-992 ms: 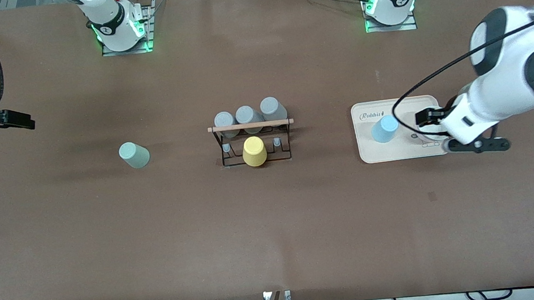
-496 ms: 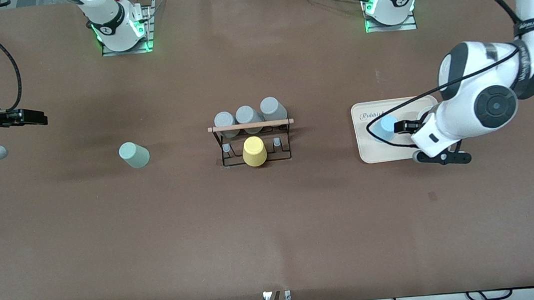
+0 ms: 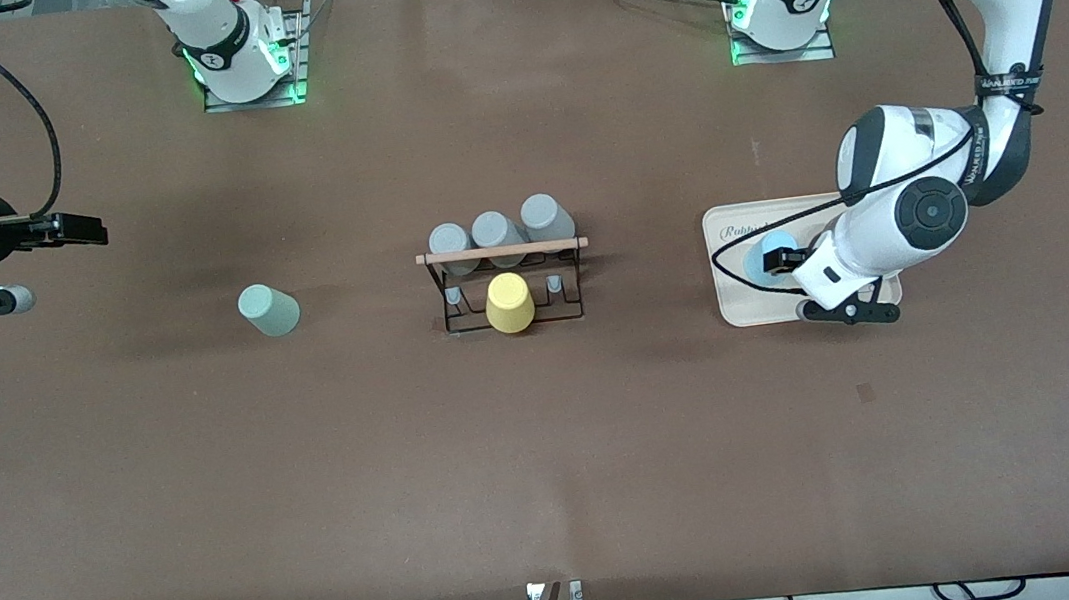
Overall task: Hang scattered cups on rack with three cups
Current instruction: 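Reach the left gripper to the light blue cup and grasp it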
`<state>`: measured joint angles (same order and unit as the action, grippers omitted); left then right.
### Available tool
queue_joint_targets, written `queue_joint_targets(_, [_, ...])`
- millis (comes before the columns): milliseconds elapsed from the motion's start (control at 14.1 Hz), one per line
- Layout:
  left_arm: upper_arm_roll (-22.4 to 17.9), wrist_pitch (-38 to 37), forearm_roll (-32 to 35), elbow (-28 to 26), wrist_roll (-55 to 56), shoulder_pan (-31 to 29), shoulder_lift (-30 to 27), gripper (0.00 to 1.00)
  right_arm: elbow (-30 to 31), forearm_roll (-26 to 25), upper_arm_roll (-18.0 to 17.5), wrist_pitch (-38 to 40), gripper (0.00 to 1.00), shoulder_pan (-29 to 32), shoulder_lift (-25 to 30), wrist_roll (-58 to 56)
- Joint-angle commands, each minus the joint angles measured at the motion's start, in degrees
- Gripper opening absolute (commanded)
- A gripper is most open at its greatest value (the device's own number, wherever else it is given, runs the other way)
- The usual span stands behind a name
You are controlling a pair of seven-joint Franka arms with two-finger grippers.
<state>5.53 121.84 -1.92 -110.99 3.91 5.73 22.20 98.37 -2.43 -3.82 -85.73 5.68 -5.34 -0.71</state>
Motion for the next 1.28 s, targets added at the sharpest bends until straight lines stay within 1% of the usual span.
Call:
queue_joint_targets(0, [1.24, 1.82, -2.21, -4.22, -0.74, -1.24, -2.16, 1.0, 1.48, 0.85, 0.04, -0.4, 1.0, 0.2, 1.56, -1.4])
queue_joint_targets(213, [1.41, 5.24, -2.3, -7.74, -0.74, -0.98, -2.07, 1.0, 1.39, 0.85, 0.12, -0.58, 1.0, 0.29, 1.47, -1.58])
queue_joint_targets(354, [1.41, 5.16, -2.21, -8.36, -0.74, -0.98, -2.07, 1.0, 1.3, 0.94, 0.56, -0.84, 1.0, -0.93, 1.47, -1.58])
queue_joint_targets(425, [1.41, 5.07, -2.21, -8.45, -0.74, -0.89, -1.72, 1.0, 1.3, 0.94, 1.43, -0.84, 1.0, -2.42, 1.56, -1.58])
queue_joint_targets(567, [1.41, 4.89, -2.21, -8.89, -0.66, -0.63, -1.28, 1.0, 1.3, 0.94, 5.46, -0.93, 1.0, -6.02, 1.48, -1.58])
queue_joint_targets(709, [1.41, 4.81, -2.21, -8.63, -0.66, -0.63, -1.1, 1.0, 1.3, 0.94, 5.66, -1.2, 1.0, -6.04, 1.47, -1.58])
queue_joint_targets(780, [1.41, 4.89, -2.21, -8.46, -0.66, -0.63, -0.58, 0.97, 1.3, 0.94, 5.66, -1.2, 1.0, -6.04, 1.47, -1.58])
queue_joint_targets(850, [1.41, 4.98, -2.21, -8.37, -0.66, -0.63, -0.05, 0.91, 1.3, 0.94, 5.66, -1.28, 1.0, -6.12, 1.47, -1.58])
queue_joint_targets(921, [1.41, 4.98, -2.04, -8.28, -0.66, -0.63, 0.39, 0.79, 1.3, 0.94, 5.66, -1.28, 1.0, -6.21, 1.47, -1.58])
queue_joint_targets(992, [1.41, 4.98, -1.95, -8.19, -0.66, -0.54, 0.56, 0.79, 1.13, 0.5, 5.57, -1.28, 1.0, -6.21, 1.04, -2.01])
queue_joint_targets(1063, [1.41, 4.81, -1.86, -7.49, -0.57, -0.54, 0.57, 0.75, 1.12, 0.67, 5.57, -1.28, 1.0, -6.39, 0.86, -2.62])
queue_joint_targets(1205, [1.41, 4.63, -1.86, -7.31, 0.13, -0.45, 0.57, 0.54, 1.12, 0.58, 5.49, -1.46, 1.0, -6.48, 0.86, -2.63])
